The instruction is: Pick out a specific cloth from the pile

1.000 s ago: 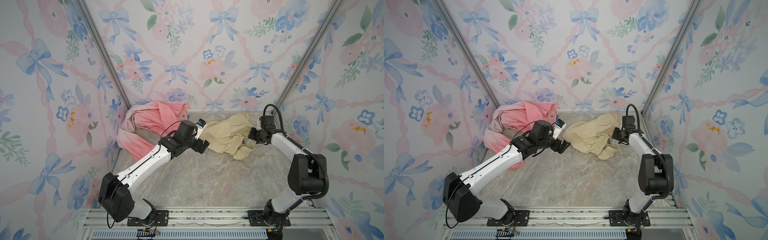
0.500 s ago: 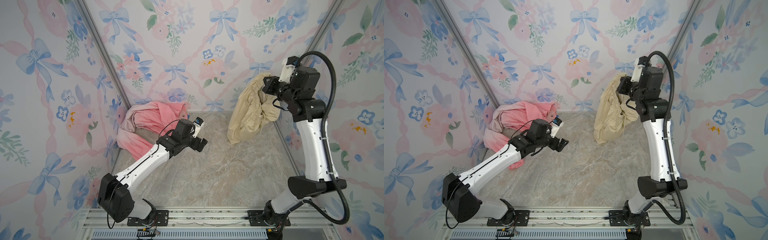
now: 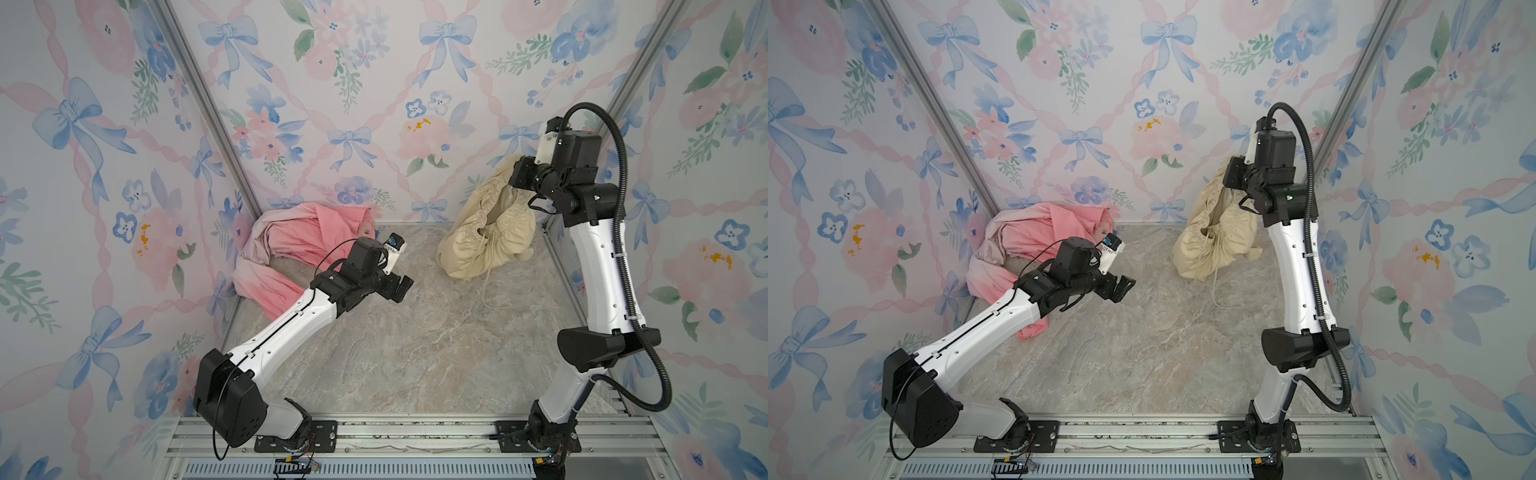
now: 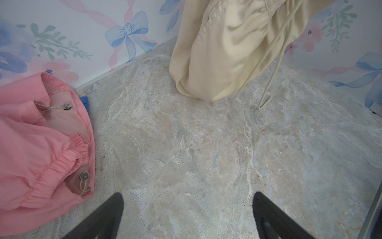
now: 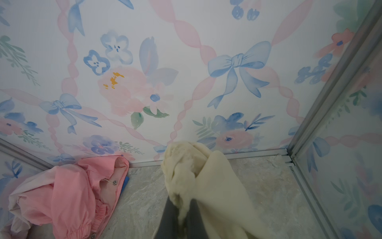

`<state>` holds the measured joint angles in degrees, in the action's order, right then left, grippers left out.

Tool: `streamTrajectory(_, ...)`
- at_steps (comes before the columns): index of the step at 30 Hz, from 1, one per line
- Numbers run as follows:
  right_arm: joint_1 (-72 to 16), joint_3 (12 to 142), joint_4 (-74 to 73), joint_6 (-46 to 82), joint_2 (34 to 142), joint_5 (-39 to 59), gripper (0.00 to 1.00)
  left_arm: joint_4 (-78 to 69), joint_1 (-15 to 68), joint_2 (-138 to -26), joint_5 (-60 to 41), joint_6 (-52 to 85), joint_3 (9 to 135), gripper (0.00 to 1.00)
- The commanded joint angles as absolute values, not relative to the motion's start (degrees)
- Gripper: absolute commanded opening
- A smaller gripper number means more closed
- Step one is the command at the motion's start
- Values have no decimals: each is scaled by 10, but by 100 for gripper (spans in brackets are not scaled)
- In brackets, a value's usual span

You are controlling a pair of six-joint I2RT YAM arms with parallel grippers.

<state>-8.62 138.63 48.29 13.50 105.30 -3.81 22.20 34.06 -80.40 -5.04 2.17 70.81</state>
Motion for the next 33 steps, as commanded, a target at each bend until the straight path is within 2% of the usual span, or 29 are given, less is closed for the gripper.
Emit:
streamTrajectory(1,-60,1391,470,115,1004,-62,0,210,326,-793,-83,37,702,98)
streamTrajectory(6,-49,1427,493,99,1004,-59,0,191,290,-801,-143,64,699,98)
streamTrajectory(10,-65,1390,479,119,1001,-28,0,185,282,-799,-165,62,697,98)
streamTrajectory(15,-129,1270,388,136,1001,-10,0,182,276,-792,-162,60,693,98)
streamTrajectory(20,-151,1120,242,232,996,69,0,180,269,-792,-150,58,688,98)
streamTrajectory(24,-142,1028,204,246,979,78,0,180,267,-792,-143,55,686,98)
streamTrajectory(29,-71,837,136,281,890,84,0,180,266,-792,-148,56,687,98)
streamTrajectory(33,-30,771,181,219,858,39,0,180,265,-795,-166,59,689,98)
